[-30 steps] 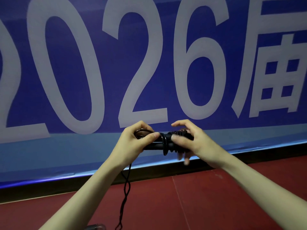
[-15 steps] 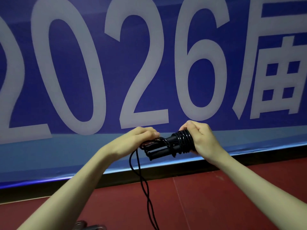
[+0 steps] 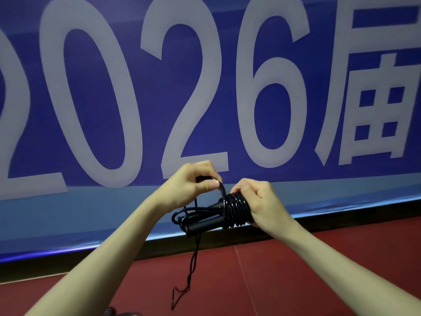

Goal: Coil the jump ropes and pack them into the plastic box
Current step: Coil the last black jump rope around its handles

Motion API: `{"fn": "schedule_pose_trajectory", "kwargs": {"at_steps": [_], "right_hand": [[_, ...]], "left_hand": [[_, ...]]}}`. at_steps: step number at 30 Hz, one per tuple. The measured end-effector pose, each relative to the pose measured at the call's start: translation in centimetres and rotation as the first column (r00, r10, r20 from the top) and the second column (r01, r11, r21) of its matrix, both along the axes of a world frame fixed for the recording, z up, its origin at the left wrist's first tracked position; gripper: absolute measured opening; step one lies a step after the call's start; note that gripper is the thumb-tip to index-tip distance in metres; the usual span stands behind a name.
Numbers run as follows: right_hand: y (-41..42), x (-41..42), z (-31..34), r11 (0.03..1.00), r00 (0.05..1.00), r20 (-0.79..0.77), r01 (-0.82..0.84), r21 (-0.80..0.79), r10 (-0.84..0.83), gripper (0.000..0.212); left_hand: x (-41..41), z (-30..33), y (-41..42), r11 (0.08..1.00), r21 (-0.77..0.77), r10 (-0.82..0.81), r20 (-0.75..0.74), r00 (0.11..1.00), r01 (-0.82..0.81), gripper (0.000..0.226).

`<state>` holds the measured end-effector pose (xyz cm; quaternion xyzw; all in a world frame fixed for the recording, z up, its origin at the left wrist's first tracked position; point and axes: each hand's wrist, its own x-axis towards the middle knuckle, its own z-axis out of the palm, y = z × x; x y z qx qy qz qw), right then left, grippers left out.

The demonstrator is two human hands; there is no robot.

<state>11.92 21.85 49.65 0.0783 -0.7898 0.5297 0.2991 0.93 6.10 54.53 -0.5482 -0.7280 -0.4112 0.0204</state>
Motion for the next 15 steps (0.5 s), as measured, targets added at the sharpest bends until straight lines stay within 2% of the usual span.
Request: {"fn": "schedule_pose_trajectory", "kwargs": {"at_steps": [2,6,8,10,11,12,13,15], "right_hand": [[-0.2,0.4,0.5,0.999,0.999,-0.050,-0.012,-0.046,0.009,0.036],[-0.5,-0.2,1.2,0.991,0.975,-0.203,0.066,-0.118,-0.089,0.035],[-0.5,-0.7,1.2,0.983,0.961,-0.236,0.114,-0.143,-0.146,0.033],[-0.2,-1.3,0.9,0.970,0.951,-0.233,0.165,-0.178,-0.205,0.033],[-0.1,-1.7,0.8,0.962,0.945,-0.225,0.195,-0.190,-0.236,0.033],[0.2,-2.0,0.6,0.953,0.939,-0.214,0.227,-0.200,-0.268,0.033],[0.4,-2.4,0.6,0.944,0.932,-0.204,0.257,-0.207,-0.298,0.033],[1.0,-2.9,0.6,0.930,0.912,-0.208,0.316,-0.191,-0.352,0.035]], "left_hand": [[-0.3,-1.0,-0.1,0.996,0.089,-0.004,0.078,0.997,-0.003,0.014],[0.4,-3.7,0.4,0.958,0.283,-0.029,0.238,0.971,-0.041,0.019],[0.9,-5.0,1.2,0.949,0.262,0.099,0.279,0.955,-0.175,0.020],[2.4,-5.8,2.2,0.906,0.237,0.243,0.388,0.889,-0.351,0.028],[3.3,-6.3,2.7,0.887,0.253,0.265,0.406,0.875,-0.386,0.028],[4.1,-6.7,3.1,0.879,0.255,0.298,0.363,0.883,-0.402,0.028],[4.9,-7.0,3.4,0.881,0.217,0.365,0.254,0.895,-0.421,0.027],[6.0,-7.6,3.8,0.866,0.051,0.500,-0.105,0.859,-0.498,0.022]]}}
